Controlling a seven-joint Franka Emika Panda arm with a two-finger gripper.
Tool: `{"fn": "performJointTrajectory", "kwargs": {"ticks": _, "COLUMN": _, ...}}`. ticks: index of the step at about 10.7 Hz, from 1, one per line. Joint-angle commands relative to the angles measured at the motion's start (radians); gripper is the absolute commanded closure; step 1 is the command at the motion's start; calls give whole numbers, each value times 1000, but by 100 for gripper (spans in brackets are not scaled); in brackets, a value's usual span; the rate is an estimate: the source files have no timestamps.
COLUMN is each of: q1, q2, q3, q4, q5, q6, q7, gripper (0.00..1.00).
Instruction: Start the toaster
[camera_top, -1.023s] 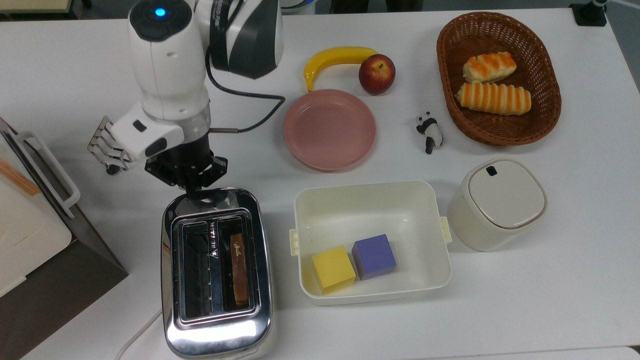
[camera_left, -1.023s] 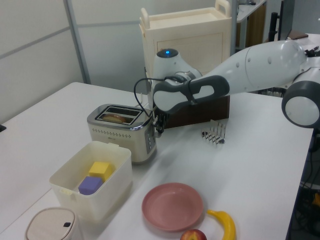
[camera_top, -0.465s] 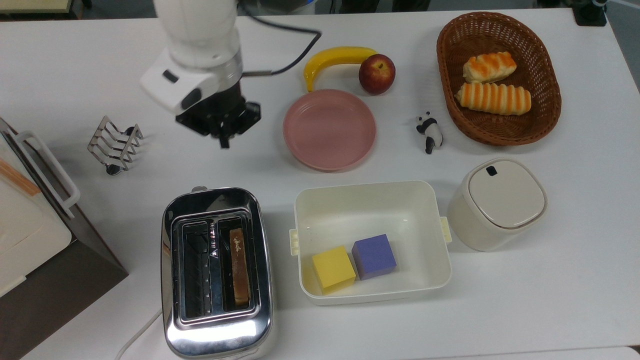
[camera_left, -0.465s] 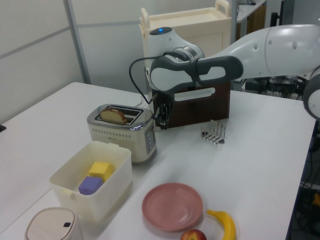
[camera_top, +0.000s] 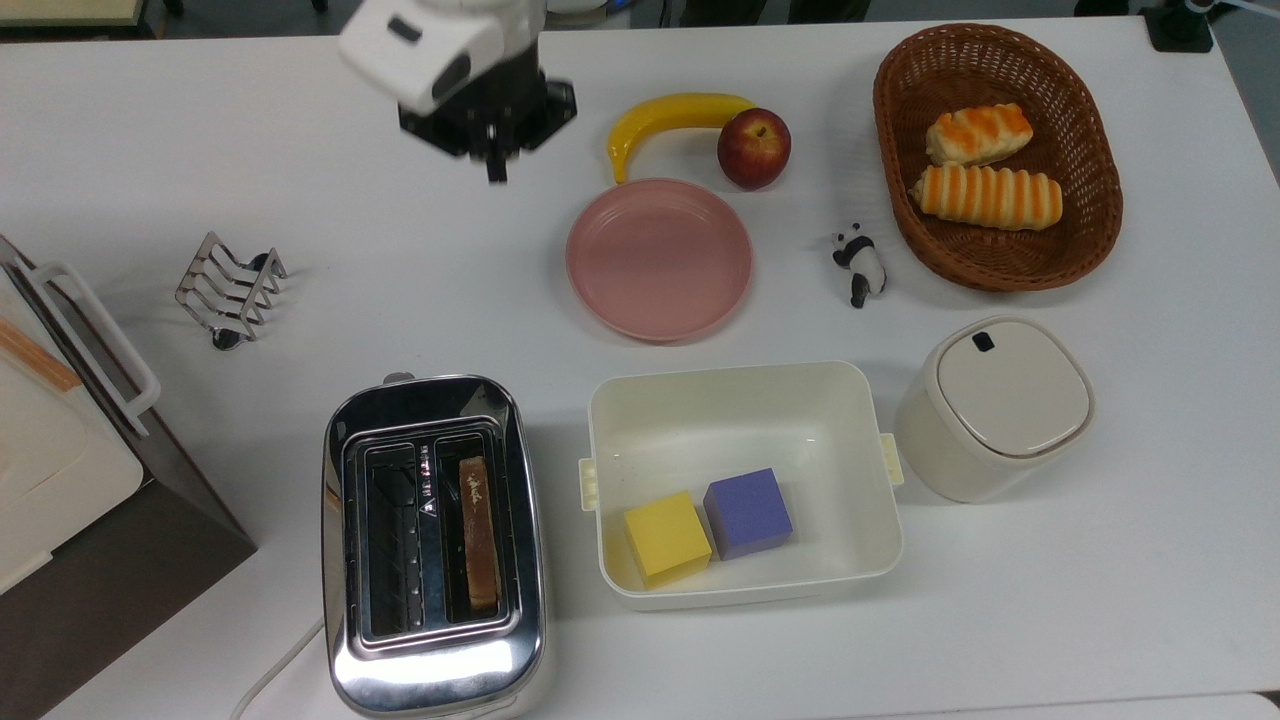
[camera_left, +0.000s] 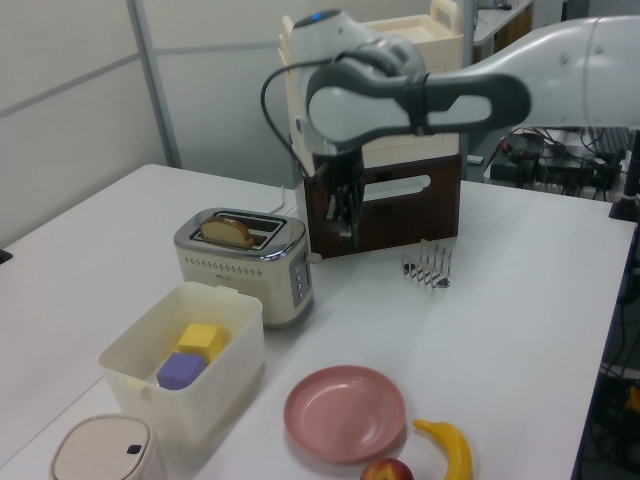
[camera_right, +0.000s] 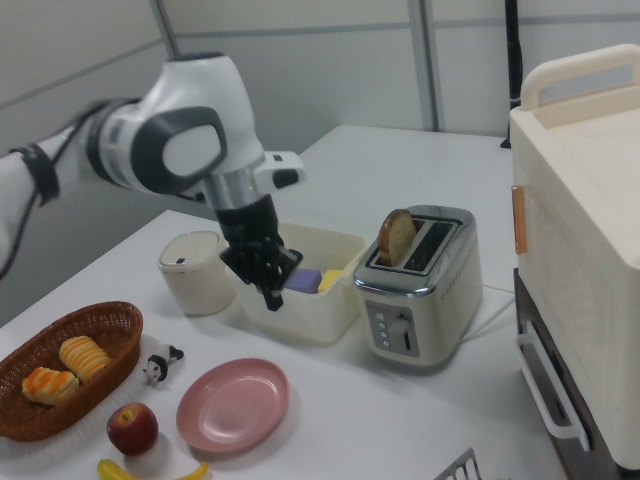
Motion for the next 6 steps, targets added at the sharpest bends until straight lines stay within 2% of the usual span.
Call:
{"fn": "performJointTrajectory", "kwargs": {"ticks": 1, "q1": 9, "q2": -79, "q3": 2, "q4": -26, "q5": -19, "q6": -94, "q7": 22, "gripper": 95}}
{"fn": "performJointTrajectory", "kwargs": {"ticks": 2, "q1": 11, "q2": -82, "q3": 2, "q4": -26, "q5": -34, "q6": -110, "q7": 38, "gripper": 84}}
{"fn": "performJointTrajectory", "kwargs": {"ticks": 3, "q1": 12, "q2": -85, "q3": 2, "q4": -27, "q5": -58, "q6": -116, "q7": 40, "gripper": 56}}
{"fn": "performJointTrajectory", "kwargs": {"ticks": 4, "q1": 14, "q2": -88, "q3": 3, "q4": -27, "q5": -78, "q6": -120, "q7": 36, "gripper": 44}}
{"fn": "performJointTrajectory", "kwargs": {"ticks": 5, "q1": 13, "q2": -89, "q3": 3, "q4": -29, "q5": -86, "q6": -116, "q7": 39, "gripper": 0}}
{"fn": "performJointTrajectory", "kwargs": {"ticks": 6, "q1": 14, "q2": -89, "q3": 3, "q4": -29, "q5": -86, "q6": -116, "q7": 39, "gripper": 0}}
